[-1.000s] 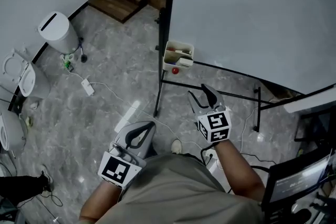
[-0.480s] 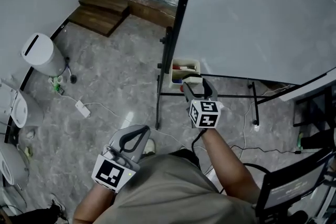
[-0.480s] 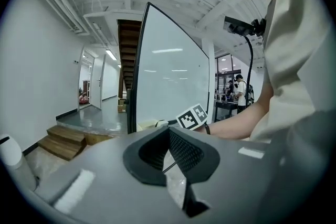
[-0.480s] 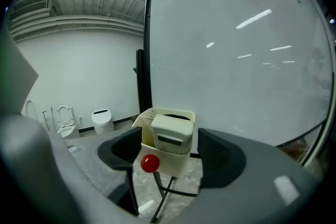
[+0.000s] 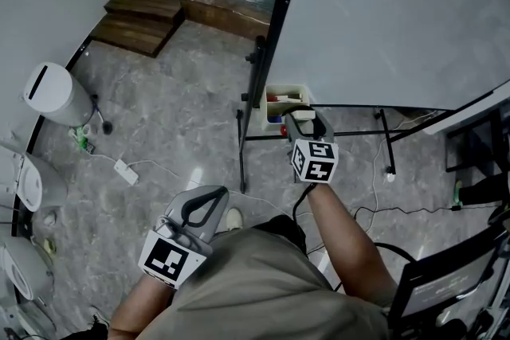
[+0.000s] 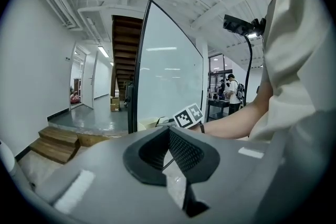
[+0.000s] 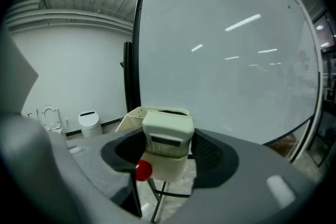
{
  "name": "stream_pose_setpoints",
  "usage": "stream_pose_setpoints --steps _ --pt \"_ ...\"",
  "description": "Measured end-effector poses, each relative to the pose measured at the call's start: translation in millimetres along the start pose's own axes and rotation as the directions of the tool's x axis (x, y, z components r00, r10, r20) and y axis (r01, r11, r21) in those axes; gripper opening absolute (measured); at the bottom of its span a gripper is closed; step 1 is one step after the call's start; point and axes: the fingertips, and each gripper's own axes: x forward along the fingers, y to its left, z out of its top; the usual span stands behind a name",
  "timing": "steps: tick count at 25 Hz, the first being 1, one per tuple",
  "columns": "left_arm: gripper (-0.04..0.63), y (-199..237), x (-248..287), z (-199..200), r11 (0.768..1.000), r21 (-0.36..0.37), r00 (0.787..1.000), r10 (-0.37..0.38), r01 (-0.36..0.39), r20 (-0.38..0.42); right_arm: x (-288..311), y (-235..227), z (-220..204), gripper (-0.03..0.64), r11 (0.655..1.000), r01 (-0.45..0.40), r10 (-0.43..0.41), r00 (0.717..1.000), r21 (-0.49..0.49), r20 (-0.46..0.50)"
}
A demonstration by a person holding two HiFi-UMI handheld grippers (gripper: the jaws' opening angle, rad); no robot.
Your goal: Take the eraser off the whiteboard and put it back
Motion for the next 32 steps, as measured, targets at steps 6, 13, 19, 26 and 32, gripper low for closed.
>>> stream_pose_setpoints --steps 6,13,19,26,32 --pt "0.005 4.1 2.3 5.0 1.000 0.000 1.000 -0.018 0.018 0.015 0.2 1.8 1.9 0.265 1.000 0.009 -0.009 1.000 -0.009 0.003" --pt "0.005 12.9 -3.5 1.2 1.000 -0.006 1.000 -0.019 0.019 0.020 -9.4 10.9 14.2 0.262 0.997 0.001 0.001 1.000 -0.078 0.031" --pt "0.005 11.1 -5.8 1.9 0.999 -0.007 0.999 -0.034 0.035 0.036 -30.9 23.5 43.6 0.262 0.990 -0.030 0.041 0.996 -0.135 0.083" --pt "0.005 12.3 -1.7 0.4 0.998 -0.024 0.998 -0.049 0.050 0.050 -65.0 37.3 86.0 0.262 0.985 -0.066 0.089 0.985 -0.159 0.146" --pt "0.005 13.5 -0.7 2.2 0.998 -0.026 0.997 -0.051 0.053 0.063 -108.7 49.4 120.8 0.262 0.977 -0.091 0.128 0.974 -0.192 0.189"
